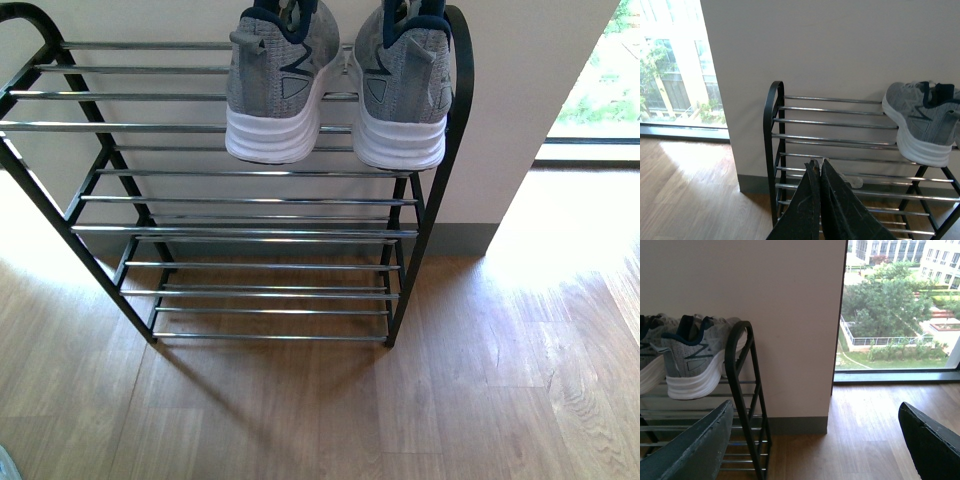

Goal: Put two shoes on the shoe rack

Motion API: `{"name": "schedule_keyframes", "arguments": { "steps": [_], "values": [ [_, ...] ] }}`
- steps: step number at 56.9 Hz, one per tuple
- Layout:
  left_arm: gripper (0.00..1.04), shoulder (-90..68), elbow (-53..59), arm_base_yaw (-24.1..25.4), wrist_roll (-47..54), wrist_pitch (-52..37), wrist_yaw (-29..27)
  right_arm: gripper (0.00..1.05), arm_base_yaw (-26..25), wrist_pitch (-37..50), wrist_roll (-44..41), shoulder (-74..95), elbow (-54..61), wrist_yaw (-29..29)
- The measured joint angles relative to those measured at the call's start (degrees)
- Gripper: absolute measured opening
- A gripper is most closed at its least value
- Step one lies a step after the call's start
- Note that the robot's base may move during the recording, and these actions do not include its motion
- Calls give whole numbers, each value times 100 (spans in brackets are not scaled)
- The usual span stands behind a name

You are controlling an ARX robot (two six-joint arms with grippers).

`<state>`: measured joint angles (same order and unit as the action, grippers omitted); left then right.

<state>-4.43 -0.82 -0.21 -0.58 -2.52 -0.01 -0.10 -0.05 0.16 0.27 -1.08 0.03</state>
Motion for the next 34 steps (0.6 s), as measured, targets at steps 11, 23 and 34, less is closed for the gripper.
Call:
{"name": "schedule_keyframes", "arguments": {
  "steps": [11, 23, 34],
  "values": [
    [1, 348, 2, 4, 2, 254, -4, 96, 0, 0, 0, 0, 0, 0],
    [35, 354, 2, 4, 0, 254, 0, 96, 0, 0, 0, -2, 0, -2],
    [78, 354, 2, 4, 0, 254, 0, 96, 0, 0, 0, 0, 0, -2]
  ]
}}
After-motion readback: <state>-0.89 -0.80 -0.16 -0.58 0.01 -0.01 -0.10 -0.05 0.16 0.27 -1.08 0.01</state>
